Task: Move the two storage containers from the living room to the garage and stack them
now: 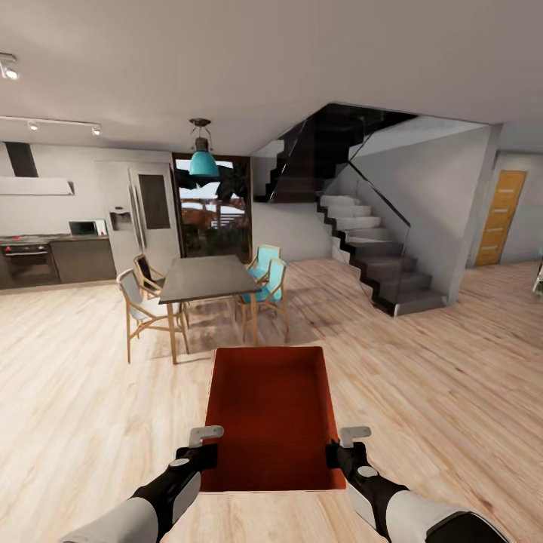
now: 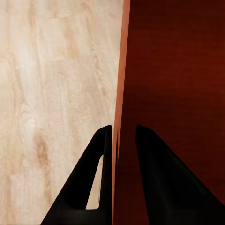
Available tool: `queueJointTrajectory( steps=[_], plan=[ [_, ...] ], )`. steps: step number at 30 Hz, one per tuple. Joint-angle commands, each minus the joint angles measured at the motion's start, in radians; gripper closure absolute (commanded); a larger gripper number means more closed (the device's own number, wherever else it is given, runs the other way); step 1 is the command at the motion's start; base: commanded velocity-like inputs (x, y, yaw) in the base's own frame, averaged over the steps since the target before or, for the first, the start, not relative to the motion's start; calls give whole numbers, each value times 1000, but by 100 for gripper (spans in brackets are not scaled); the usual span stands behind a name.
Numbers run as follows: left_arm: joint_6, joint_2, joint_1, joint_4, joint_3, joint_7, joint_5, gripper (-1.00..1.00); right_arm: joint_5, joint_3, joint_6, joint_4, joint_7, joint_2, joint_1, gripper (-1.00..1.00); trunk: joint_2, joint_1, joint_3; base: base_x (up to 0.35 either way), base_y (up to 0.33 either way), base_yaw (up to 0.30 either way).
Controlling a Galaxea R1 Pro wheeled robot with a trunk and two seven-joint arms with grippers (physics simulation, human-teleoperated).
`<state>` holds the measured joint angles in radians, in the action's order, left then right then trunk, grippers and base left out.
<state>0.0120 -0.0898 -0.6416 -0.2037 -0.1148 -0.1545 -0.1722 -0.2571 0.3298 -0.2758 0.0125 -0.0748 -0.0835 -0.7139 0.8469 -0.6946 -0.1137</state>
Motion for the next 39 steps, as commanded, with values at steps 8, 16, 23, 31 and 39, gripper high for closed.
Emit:
queueJointTrajectory(
  steps=[8,16,23,31,39],
  plan=[
    [22,2,-1,-3,7,-16,10,100,-31,-13,-6,7,-7,4,-1,100,1,-1,-1,322,0,-283],
    [22,2,-1,-3,7,-16,10,100,-31,-12,-6,7,-7,4,-1,100,1,-1,-1,322,0,-283],
    [22,2,-1,-3,6,-16,10,100,-31,-13,-6,7,-7,4,-1,100,1,-1,-1,322,0,-285],
    [21,2,-1,-3,6,-16,10,100,-31,-12,-6,7,-7,4,-1,100,1,-1,-1,322,0,-286],
    [22,2,-1,-3,6,-16,10,100,-31,-13,-6,7,-7,4,-1,100,1,-1,-1,322,0,-271]
  ],
)
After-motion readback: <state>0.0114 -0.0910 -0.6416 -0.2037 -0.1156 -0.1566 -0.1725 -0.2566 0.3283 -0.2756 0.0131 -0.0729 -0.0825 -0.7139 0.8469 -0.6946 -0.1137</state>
